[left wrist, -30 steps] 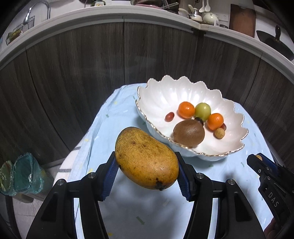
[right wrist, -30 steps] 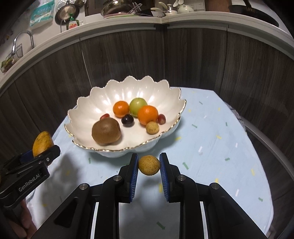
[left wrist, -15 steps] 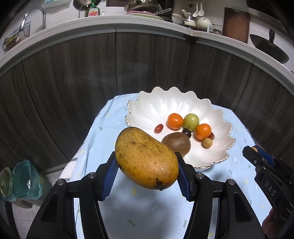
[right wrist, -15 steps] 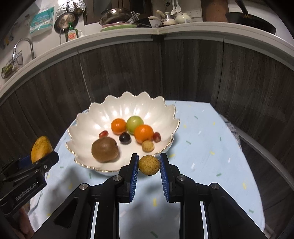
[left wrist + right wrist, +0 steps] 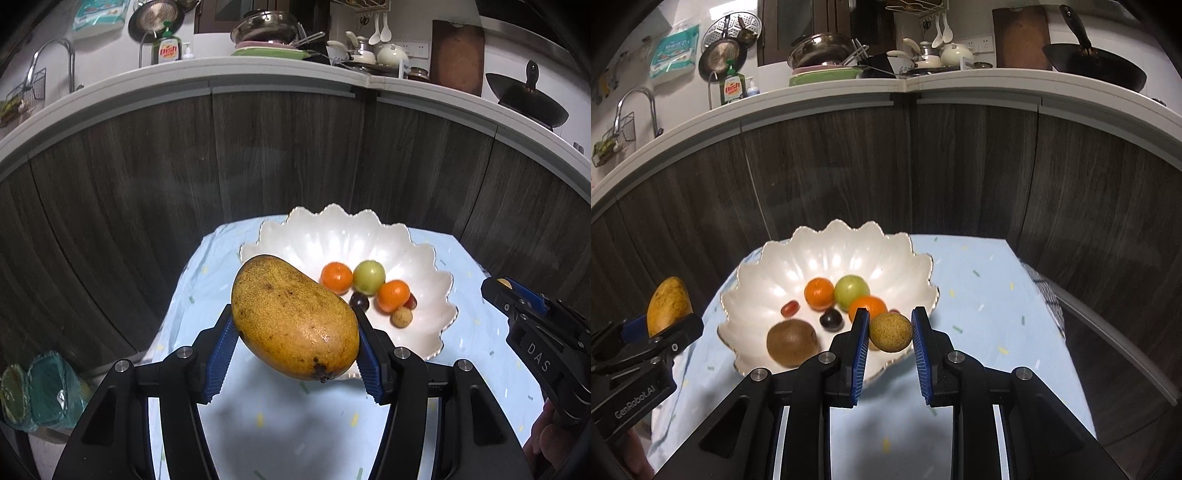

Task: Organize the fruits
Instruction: 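Lift and carry the mango with the left tool while the right tool carries the potato over the bowl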

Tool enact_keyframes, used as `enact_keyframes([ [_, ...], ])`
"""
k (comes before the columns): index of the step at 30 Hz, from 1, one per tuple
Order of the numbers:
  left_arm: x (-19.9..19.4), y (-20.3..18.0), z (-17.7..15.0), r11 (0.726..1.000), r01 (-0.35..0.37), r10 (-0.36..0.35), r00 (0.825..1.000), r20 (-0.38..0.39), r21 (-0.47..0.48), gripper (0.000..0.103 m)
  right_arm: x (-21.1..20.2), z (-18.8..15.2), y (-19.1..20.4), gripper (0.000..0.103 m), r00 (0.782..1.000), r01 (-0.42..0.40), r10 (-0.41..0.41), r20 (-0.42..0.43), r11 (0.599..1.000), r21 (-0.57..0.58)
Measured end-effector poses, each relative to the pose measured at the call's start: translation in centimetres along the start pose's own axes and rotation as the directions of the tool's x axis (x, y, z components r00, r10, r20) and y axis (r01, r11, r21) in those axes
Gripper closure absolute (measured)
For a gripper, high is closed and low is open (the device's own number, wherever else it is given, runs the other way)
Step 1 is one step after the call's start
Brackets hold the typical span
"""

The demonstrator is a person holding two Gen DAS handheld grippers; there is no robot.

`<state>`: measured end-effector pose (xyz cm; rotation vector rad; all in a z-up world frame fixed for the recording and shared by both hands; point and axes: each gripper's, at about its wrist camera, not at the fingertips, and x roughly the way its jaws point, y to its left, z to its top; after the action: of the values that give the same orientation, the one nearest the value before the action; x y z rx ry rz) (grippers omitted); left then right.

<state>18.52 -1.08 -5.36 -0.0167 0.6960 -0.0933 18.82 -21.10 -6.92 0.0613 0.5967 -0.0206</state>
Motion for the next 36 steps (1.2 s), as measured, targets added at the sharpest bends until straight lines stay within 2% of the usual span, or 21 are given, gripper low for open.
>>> enact_keyframes([
  [14,2.1,-0.2,2.6,1.0,0.002,-0.002,1.0,0.016,0.015,0.045,2.0,2.9,-0.4,0.078,1.0,0.006,-0.006,0.027,1.0,-0.004],
  [24,4.1,-0.6,3.9,1.0,0.013,-0.013,1.0,0.001,0.024,0.045,4.3,4.4,-0.8,0.078,1.0,-0.001,0.001,-0.004,1.0,-0.012],
  [36,8.8,-0.2,5.2,0.999,0.032,-0.031,0.997,-0.066,0.016,0.045,8.9,6.0,-0.5,0.078,0.998,-0.018,0.016,-0.053,0.999,-0.03],
])
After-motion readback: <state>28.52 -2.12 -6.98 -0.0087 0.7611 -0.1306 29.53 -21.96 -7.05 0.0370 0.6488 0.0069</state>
